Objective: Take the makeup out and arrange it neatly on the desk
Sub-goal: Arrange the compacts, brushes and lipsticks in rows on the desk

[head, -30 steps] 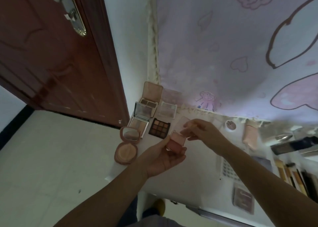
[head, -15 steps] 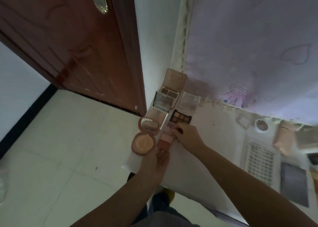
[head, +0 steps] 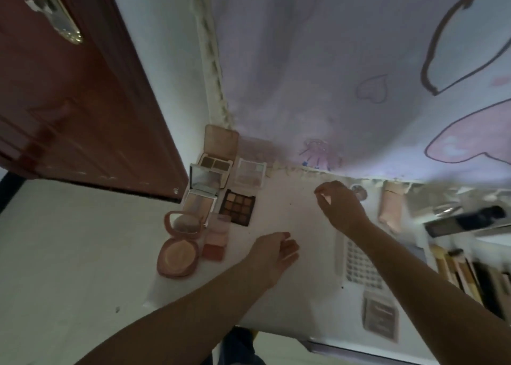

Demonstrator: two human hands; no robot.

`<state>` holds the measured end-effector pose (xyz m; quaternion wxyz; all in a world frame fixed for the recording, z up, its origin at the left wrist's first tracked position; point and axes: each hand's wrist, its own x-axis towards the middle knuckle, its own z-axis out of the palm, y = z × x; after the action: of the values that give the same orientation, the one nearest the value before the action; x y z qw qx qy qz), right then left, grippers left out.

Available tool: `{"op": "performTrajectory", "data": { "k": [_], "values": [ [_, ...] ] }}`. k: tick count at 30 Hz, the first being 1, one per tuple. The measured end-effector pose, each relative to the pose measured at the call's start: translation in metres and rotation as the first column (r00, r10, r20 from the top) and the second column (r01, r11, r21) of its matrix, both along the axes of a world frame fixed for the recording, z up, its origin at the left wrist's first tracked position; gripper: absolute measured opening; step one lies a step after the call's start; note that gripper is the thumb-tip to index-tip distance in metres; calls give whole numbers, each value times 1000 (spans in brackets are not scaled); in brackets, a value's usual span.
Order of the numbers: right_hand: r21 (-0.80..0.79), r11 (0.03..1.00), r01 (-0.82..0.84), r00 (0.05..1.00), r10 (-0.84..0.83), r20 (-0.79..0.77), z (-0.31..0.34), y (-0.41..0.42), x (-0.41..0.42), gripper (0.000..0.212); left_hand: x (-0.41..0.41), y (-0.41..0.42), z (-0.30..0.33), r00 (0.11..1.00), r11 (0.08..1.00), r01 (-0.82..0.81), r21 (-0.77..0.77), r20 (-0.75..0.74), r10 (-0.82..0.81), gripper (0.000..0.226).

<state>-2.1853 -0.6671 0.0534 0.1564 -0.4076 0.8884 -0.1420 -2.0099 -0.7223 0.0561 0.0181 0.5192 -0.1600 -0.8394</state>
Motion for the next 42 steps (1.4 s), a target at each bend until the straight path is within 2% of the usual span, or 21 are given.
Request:
{"op": "performTrajectory", "data": {
  "k": [2, 5, 7, 11, 13, 16, 19, 22, 24, 26, 28, 29, 30, 32, 35, 38, 39, 42],
  "values": [
    [167, 986, 18, 990, 5, -139, -5, 10, -30, 28, -40, -2, 2, 998, 997, 59, -57, -13, -60, 18],
    [358, 933, -35, 956, 135, -259, -19, 12, -53, 40, -88, -8, -4, 997, 992, 72, -106, 1, -73, 23],
    [386, 921, -51, 946, 168, -278, -29, 9, -58, 44, -104, -11, -12, 997, 989, 72, -126, 16, -71, 24],
    [333, 939, -88, 929, 198, -313, -32, 7, -51, 39, -104, -16, -25, 998, 992, 68, -108, 17, -67, 22],
    [212, 964, -163, 952, 210, -223, -24, 10, -38, 37, -93, -16, -25, 998, 997, 66, -49, -21, -67, 20],
    [-37, 980, -194, 979, 196, 54, -4, 18, -6, 31, -71, -16, -17, 984, 995, 87, 45, -157, -79, 32],
    [-123, 979, -161, 945, 189, 266, 10, 24, 22, 19, -40, -15, -10, 970, 992, 104, 78, -229, -83, 43],
    [-142, 988, -51, 889, 110, 445, 21, 25, 40, 11, -5, -10, -6, 981, 991, 115, 70, -165, -103, 45],
    [-113, 993, 38, 771, 42, 635, 26, 21, 48, 12, 18, -4, -7, 992, 992, 103, 75, -77, -97, 41],
    [-60, 987, 151, 547, -32, 836, 28, 17, 56, 13, 39, 2, -10, 998, 994, 67, 85, 2, -68, 35],
    [6, 971, 240, 335, -88, 938, 30, 13, 63, 11, 55, 7, -14, 999, 996, 4, 90, 36, -7, 32],
    [40, 966, 257, 259, -109, 960, 29, 12, 66, 11, 60, 8, -16, 999, 996, -33, 88, 36, 30, 32],
    [70, 964, 255, 205, -125, 971, 28, 10, 69, 11, 64, 8, -17, 997, 994, -72, 88, 20, 70, 31],
    [114, 968, 226, 161, -152, 975, 24, 7, 72, 13, 70, 8, -16, 989, 987, -133, 95, -45, 138, 29],
    [120, 974, 193, 192, -158, 969, 12, 4, 75, 20, 76, 11, -15, 982, 983, -159, 92, -84, 166, 28],
    [125, 979, 161, 291, -168, 942, -2, -3, 82, 19, 85, 17, -18, 968, 959, -238, 151, -49, 247, 22],
    [122, 981, 149, 348, -168, 923, -7, -7, 86, 16, 88, 19, -20, 958, 947, -276, 167, -30, 285, 20],
    [58, 994, 96, 596, -104, 797, -22, -19, 99, 10, 91, 22, -21, 922, 910, -387, 147, 39, 386, 13]
  ]
}}
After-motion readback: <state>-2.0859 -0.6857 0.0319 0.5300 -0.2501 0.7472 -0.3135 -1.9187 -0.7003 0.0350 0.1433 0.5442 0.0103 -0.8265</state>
